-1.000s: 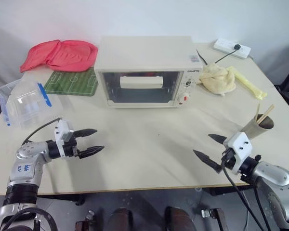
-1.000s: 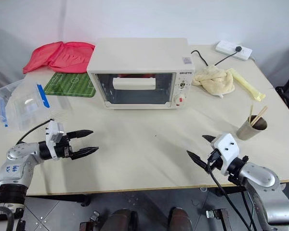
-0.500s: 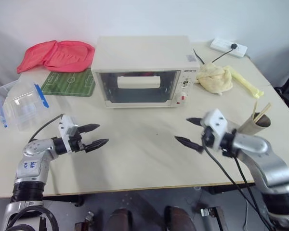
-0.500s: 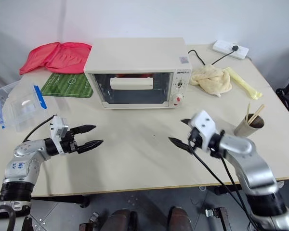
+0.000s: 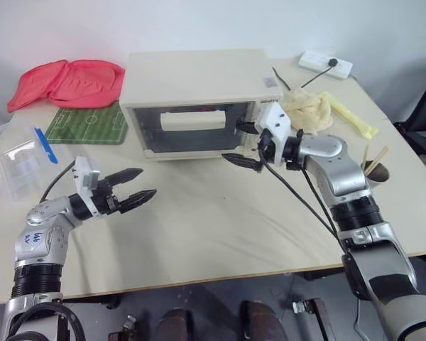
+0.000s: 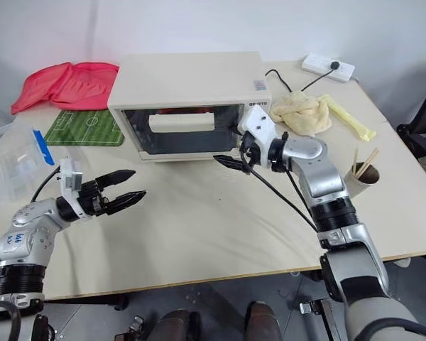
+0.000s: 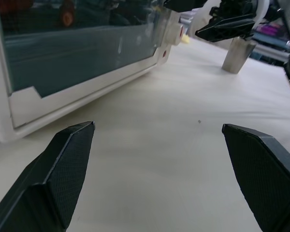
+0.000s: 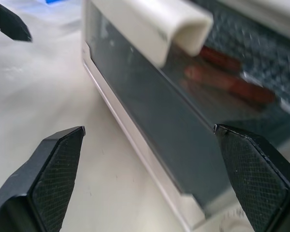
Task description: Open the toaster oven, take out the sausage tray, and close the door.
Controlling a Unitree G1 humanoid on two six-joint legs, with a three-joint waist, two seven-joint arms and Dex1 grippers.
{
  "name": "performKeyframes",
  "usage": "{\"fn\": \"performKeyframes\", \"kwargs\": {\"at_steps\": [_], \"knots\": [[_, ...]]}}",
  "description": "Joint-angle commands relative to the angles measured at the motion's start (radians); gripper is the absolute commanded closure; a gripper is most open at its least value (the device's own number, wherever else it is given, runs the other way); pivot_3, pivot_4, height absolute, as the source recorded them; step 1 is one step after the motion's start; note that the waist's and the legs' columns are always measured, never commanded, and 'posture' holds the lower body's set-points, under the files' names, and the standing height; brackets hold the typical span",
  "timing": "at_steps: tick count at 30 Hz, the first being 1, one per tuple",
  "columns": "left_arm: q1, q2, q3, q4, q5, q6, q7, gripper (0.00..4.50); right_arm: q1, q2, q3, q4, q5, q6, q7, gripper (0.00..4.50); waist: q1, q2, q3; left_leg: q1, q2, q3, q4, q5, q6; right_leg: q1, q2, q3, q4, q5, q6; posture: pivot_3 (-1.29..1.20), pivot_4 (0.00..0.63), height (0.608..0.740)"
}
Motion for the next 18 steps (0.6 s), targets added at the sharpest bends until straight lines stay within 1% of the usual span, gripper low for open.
{"fn": "performKeyframes", "kwargs": {"at_steps": [1,4,8,13,18], "knots": [[0.005,0.024,0.048,-0.044,-0.049,0.026,-0.005,0.0,-0.073,0.026,-0.011,0.022,0.008,-0.052,0.05,0.04,-0.004,0.0,0.0,0.0,0.0,0.0,0.0,0.0,0.0,0.0,0.0,0.0,0.0,0.0,0.0,0.0,0.15,0.74],[0.0,0.034,0.061,-0.049,-0.064,0.048,-0.003,0.0,-0.101,0.043,-0.007,0.043,0.001,-0.07,0.082,0.04,-0.012,0.0,0.0,0.0,0.0,0.0,0.0,0.0,0.0,-0.001,0.0,0.0,0.001,0.0,0.0,0.0,0.15,0.74],[-0.033,0.054,0.102,-0.024,-0.084,0.068,0.014,0.0,-0.118,0.062,0.0,0.015,0.009,-0.063,0.128,0.04,-0.018,0.0,0.0,0.0,0.0,-0.001,0.0,0.0,-0.001,-0.001,0.0,0.0,0.003,0.0,0.0,0.0,0.15,0.74],[-0.046,0.109,0.153,0.015,-0.068,0.069,0.039,0.0,-0.054,0.034,0.029,-0.129,0.021,-0.004,0.193,0.04,-0.026,0.0,0.001,0.001,0.001,0.0,-0.001,-0.001,-0.002,-0.003,0.0,0.0,0.004,0.0,0.0,0.0,0.15,0.74],[-0.087,0.189,0.163,0.096,-0.069,0.066,-0.009,0.0,0.001,0.026,0.035,-0.215,0.014,0.034,0.193,0.04,-0.03,0.0,0.001,0.001,0.001,0.0,-0.001,-0.002,-0.003,-0.004,0.0,-0.004,0.007,0.0,0.0,0.0,0.15,0.74]]}}
